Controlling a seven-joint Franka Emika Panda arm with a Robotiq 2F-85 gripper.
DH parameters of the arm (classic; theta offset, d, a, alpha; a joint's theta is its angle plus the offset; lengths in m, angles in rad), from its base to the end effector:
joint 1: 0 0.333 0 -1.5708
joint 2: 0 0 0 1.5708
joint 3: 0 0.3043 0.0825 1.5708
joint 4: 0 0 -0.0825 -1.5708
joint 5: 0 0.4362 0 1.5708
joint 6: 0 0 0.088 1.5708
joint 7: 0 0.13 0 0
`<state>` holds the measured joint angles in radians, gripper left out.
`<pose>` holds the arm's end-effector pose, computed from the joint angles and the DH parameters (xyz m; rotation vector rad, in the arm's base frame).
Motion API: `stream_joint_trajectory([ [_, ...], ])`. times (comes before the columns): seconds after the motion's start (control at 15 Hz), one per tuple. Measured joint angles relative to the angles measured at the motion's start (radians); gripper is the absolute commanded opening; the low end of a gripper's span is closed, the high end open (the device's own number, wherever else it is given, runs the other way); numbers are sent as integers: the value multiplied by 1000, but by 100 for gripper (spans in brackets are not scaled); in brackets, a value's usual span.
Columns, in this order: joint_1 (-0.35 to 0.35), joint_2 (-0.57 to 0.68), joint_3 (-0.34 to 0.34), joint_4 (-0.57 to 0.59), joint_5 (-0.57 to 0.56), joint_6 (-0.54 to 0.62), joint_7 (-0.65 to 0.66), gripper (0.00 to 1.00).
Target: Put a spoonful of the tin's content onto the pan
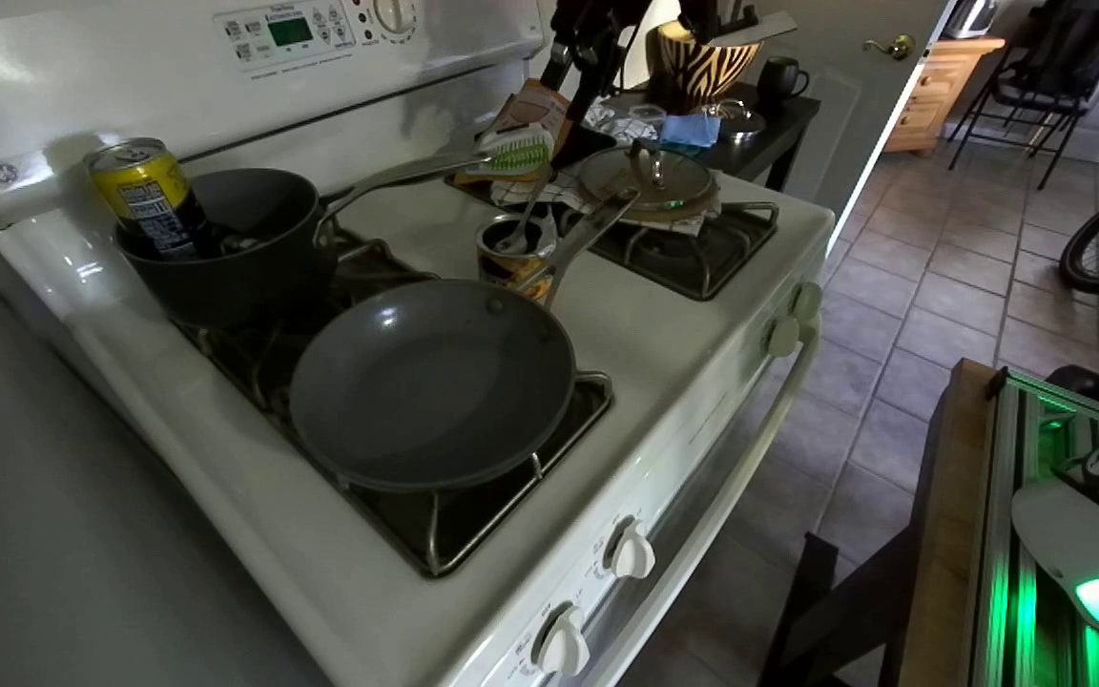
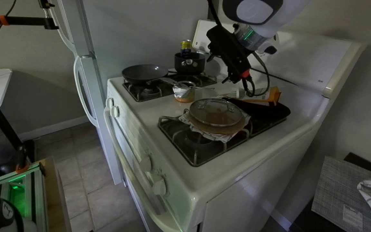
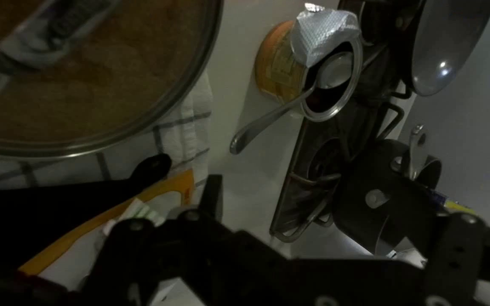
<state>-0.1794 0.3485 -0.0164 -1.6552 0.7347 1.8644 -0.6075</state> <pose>0.6916 -0.0687 0.3646 -2.4521 -0.1721 -0.1846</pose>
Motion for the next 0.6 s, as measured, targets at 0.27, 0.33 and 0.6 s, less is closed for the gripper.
stream_joint_trajectory([
  [0.27,8,82,29,22,25,45,-9,100],
  [0.33,8,99,34,29,25,55,-9,99],
  [0.6,7,142,38,59,25,63,-9,78],
])
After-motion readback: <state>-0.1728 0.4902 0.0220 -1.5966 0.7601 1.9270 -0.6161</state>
